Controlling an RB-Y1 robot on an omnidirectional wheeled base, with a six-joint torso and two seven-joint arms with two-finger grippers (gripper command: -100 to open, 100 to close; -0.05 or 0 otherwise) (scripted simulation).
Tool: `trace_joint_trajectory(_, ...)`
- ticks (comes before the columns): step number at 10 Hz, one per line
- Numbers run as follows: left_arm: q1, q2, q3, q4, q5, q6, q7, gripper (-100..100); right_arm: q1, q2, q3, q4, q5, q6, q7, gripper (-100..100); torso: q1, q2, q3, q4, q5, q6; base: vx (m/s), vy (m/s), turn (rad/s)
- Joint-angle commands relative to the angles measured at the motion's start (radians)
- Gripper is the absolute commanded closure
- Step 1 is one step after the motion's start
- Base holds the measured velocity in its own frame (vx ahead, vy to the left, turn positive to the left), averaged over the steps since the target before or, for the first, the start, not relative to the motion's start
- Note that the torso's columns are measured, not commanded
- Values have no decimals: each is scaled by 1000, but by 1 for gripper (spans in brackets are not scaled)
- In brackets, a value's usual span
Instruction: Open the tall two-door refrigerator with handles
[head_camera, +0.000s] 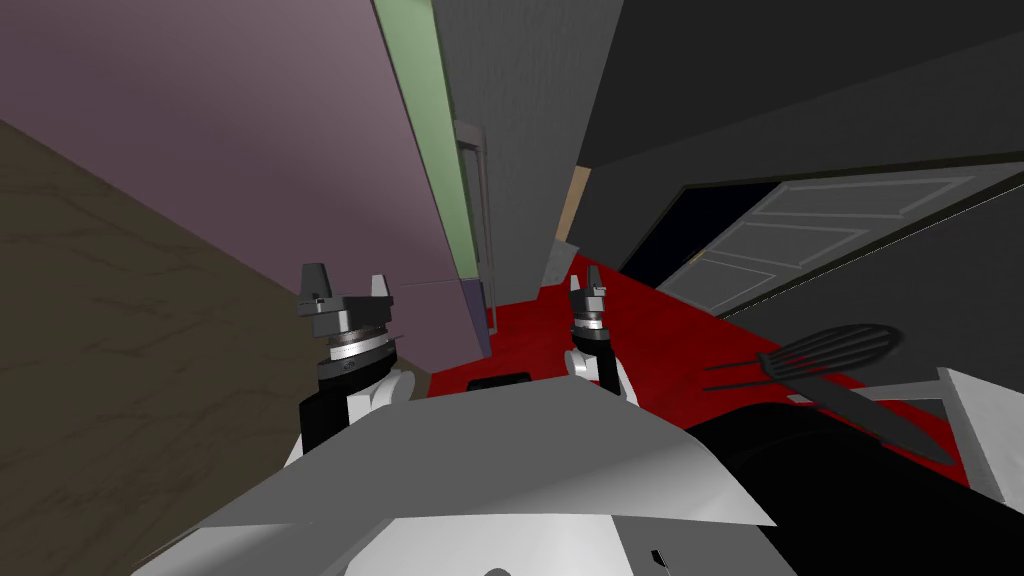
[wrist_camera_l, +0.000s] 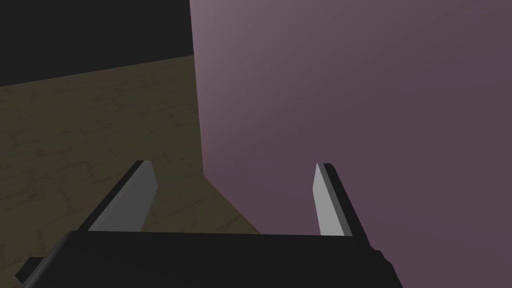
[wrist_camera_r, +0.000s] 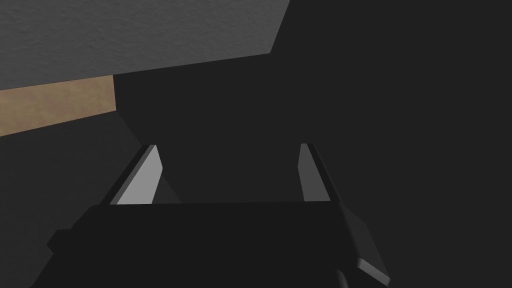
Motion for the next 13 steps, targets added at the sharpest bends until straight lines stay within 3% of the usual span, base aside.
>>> trace_joint_trajectory(1,0,0,0,0,0,0,0,0,0,0,0,0,0,0,0,0,0,74,-147,74,0,0,0,0,0)
trace_joint_trajectory(4,0,0,0,0,0,0,0,0,0,0,0,0,0,0,0,0,0,296,-590,295,0,0,0,0,0)
trace_joint_trajectory(5,-2,32,2,1,1,10,0,-100,0,0,0,0,0,0,0,0,0,369,-738,369,0,0,14,-13,11)
trace_joint_trajectory(7,-7,70,6,0,3,36,0,-100,0,0,0,0,0,0,0,0,-1,411,-827,412,0,0,26,-34,19)
trace_joint_trajectory(8,-13,97,12,-2,7,76,-1,-100,0,0,0,0,0,0,0,0,-1,414,-831,414,0,0,64,-61,48)
trace_joint_trajectory(13,-36,131,35,-11,20,211,-2,-100,0,0,0,0,0,0,0,0,0,415,-832,416,0,0,78,-93,45)
